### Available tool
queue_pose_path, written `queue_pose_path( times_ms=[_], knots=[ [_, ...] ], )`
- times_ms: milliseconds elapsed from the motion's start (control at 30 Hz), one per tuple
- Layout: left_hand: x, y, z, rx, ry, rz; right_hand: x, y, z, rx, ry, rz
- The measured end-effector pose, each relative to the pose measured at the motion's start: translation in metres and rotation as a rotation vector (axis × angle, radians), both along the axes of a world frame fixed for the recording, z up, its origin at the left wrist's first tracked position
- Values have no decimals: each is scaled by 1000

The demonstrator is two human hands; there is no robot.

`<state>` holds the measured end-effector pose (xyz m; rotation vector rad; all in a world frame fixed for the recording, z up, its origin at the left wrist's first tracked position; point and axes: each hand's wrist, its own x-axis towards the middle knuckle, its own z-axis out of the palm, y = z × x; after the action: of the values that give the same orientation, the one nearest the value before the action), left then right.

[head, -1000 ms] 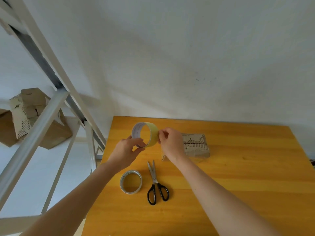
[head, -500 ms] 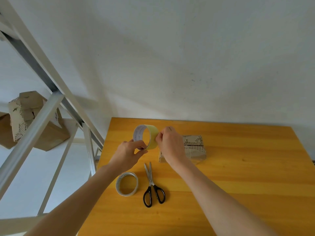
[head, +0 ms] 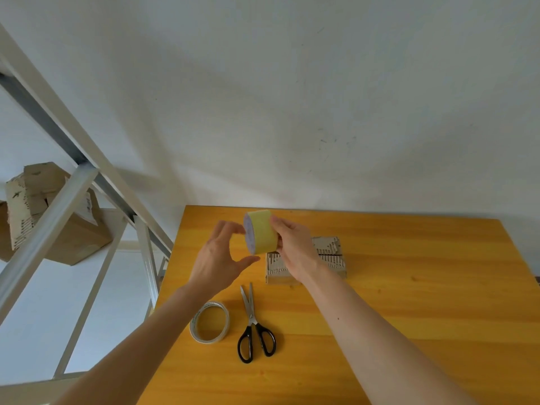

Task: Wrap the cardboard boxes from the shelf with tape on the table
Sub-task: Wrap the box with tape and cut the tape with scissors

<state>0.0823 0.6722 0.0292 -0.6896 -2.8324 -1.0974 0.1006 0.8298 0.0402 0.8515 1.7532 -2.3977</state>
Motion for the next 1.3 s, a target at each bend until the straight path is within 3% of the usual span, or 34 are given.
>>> queue_pose_path(
  times_ms=[100,267,533,667,767,933,1100,1300],
  knots=[
    [-8,3,1,42,43,-55,0,8,-2,-6,23,64],
    [-14,10,-3,89,-101,-171,-3,11,7,2,49,160],
    [-20,16,-2,-65,90,-187,-9,19,10,-14,-66,160],
    [-26,21,2,-34,108,-192,-8,19,3,-22,-40,141],
    [-28,21,4,52,7,-152,-7,24,4,-144,48,186],
    [-30,26,-1,72,-20,-191,-7,22,3,-20,65,228],
    [-32,29,-1,164,-68,-210,-3,26,4,-162,154,209],
    [-30,30,0,240,-159,-227,-2,29,7,-160,129,223]
  ],
)
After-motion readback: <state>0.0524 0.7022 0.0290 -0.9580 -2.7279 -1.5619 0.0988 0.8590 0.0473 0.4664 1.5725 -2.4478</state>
